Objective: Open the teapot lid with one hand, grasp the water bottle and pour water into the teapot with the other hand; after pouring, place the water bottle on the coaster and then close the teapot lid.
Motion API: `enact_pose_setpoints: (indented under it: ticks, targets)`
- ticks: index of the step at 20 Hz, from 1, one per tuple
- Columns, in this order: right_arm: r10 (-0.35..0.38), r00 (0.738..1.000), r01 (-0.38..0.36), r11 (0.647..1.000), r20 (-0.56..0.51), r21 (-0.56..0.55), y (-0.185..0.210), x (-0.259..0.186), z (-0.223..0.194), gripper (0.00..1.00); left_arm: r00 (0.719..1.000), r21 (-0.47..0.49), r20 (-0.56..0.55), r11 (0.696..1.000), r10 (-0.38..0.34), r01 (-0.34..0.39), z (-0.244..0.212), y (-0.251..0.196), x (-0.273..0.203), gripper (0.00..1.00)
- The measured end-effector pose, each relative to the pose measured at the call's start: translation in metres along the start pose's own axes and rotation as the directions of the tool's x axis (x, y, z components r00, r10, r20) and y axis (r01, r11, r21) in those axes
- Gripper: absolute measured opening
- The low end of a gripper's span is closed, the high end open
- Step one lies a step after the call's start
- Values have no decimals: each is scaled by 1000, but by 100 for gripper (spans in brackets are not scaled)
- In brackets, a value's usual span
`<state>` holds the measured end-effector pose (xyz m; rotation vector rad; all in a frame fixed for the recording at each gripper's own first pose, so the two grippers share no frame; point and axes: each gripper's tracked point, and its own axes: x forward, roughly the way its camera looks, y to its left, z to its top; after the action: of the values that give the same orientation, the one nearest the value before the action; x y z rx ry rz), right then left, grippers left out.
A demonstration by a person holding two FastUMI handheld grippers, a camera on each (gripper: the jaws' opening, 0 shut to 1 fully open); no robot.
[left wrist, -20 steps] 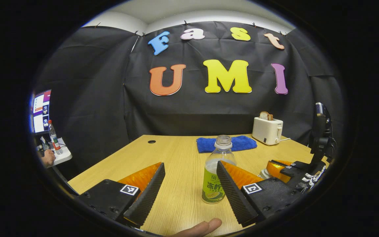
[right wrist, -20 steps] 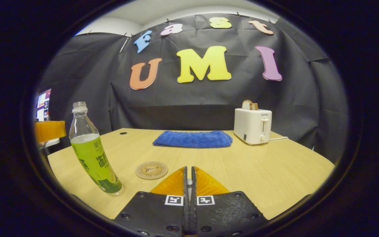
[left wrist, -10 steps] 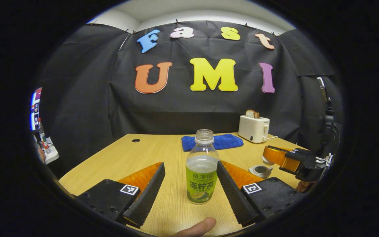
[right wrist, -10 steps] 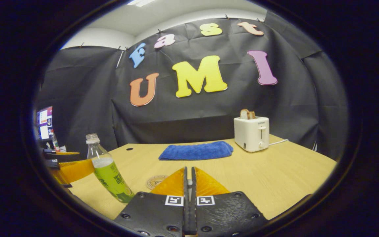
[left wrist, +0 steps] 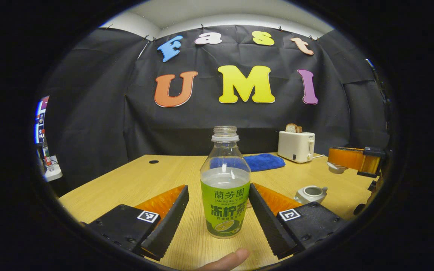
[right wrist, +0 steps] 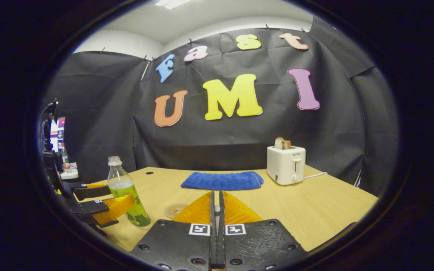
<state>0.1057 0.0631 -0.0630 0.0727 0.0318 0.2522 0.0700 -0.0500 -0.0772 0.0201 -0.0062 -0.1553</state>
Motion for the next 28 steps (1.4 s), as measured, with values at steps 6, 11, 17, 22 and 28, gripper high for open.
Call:
enact_pose_setpoints:
  ticks: [6, 11, 17, 22, 28]
  targets:
    - [-13, 1000, 13, 1000, 25, -7, -25, -6, 9, 0, 999, -31, 25, 999, 44, -43, 5, 3, 17, 100]
    - [-30, 999, 30, 1000, 16, 4, -42, -12, 7, 0, 1000, -46, 23, 999, 21, -20, 9, -4, 17, 80]
    - [-49, 999, 49, 999, -5, 8, -60, -17, 10, 0, 998, 75, -12, 995, 66, -65, 24, -1, 2, 77]
    - [-58, 998, 58, 998, -1, 4, -70, -24, 18, 0, 994, 303, 33, 947, 100, -105, 49, -6, -4, 77]
    - [-81, 997, 81, 997, -3, -8, -89, -28, 24, 0, 992, 627, -49, 777, 112, -57, 40, -23, -3, 75]
